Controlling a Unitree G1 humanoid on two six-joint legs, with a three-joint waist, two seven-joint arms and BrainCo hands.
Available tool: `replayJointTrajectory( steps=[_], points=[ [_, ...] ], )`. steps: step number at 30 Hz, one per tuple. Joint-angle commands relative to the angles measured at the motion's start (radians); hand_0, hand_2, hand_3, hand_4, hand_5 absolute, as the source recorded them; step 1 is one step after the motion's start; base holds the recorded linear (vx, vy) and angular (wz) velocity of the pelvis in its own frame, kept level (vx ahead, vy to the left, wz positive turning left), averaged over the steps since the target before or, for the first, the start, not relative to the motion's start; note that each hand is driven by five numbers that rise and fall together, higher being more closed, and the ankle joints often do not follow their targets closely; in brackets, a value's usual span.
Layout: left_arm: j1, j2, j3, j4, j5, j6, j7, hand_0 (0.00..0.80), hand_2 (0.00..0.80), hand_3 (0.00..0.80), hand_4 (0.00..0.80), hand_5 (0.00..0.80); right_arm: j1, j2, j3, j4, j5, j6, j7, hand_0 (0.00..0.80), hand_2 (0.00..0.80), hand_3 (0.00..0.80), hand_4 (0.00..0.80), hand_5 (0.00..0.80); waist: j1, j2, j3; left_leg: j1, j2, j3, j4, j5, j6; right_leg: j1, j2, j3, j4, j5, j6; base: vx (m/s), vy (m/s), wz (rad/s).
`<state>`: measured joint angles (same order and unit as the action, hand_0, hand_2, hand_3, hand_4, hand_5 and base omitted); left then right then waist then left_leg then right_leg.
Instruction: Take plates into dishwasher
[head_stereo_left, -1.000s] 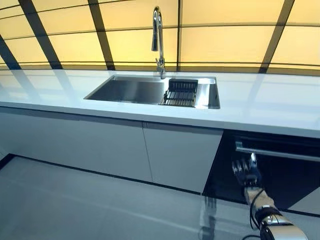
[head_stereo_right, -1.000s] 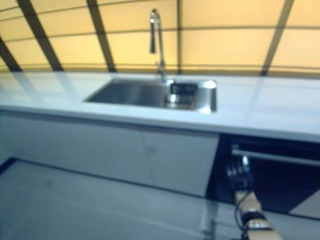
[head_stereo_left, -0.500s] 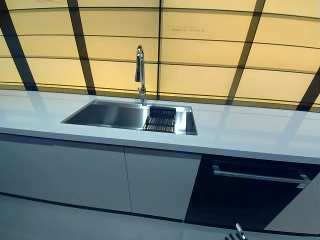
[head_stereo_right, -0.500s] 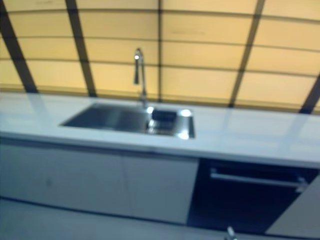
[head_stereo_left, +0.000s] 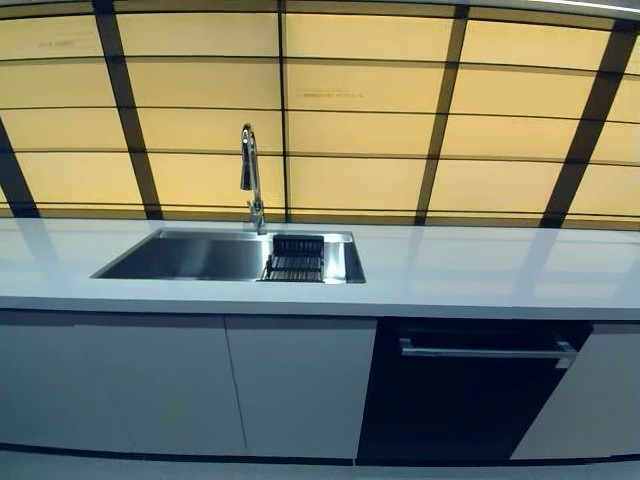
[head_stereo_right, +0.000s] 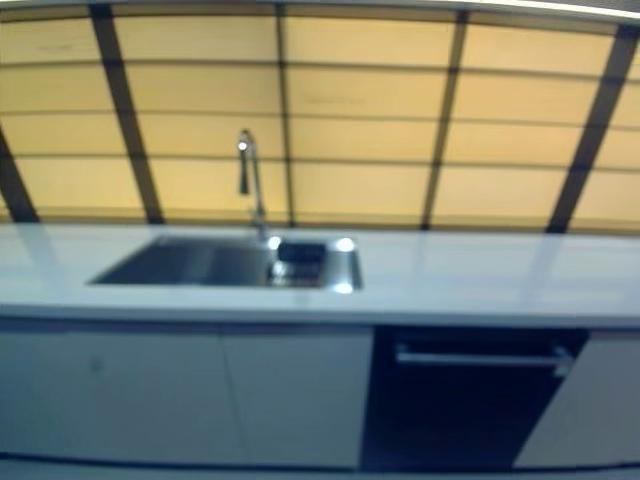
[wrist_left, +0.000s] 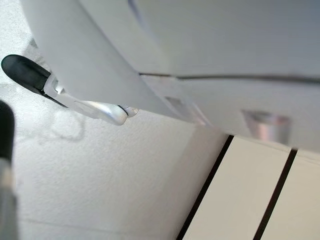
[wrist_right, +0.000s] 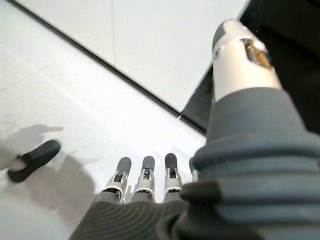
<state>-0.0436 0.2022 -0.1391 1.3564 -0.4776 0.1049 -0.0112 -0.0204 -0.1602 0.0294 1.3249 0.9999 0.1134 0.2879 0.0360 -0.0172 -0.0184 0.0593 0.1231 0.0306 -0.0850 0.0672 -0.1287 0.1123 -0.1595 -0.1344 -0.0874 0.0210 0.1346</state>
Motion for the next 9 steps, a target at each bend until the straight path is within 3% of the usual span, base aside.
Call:
replayJointTrajectory(
  steps=[1, 9],
  points=[
    [-0.058, -0.062, -0.025, 0.082, 0.052, 0.013, 0.01, 0.0, 0.0, 0.0, 0.0, 0.0, -0.072, 0.032, 0.001, 0.042, -0.01, 0.003, -0.007, 0.0, 0.0, 0.0, 0.0, 0.0, -0.016, -0.016, 0.044, -0.004, 0.015, 0.009, -0.002, -0.011, 0.063, -0.011, -0.025, -0.001, 0.0, 0.05, -0.008, 0.03, 0.018, -0.07],
    [-0.043, -0.064, -0.043, 0.068, 0.036, 0.01, -0.013, 0.0, 0.0, 0.0, 0.0, 0.0, -0.079, 0.043, 0.027, 0.025, -0.006, -0.025, 0.003, 0.0, 0.0, 0.0, 0.0, 0.0, -0.012, -0.011, 0.052, -0.002, 0.014, 0.001, -0.002, -0.013, 0.063, -0.008, -0.03, -0.004, 0.0, 0.048, -0.005, 0.009, 0.006, -0.03]
  ],
)
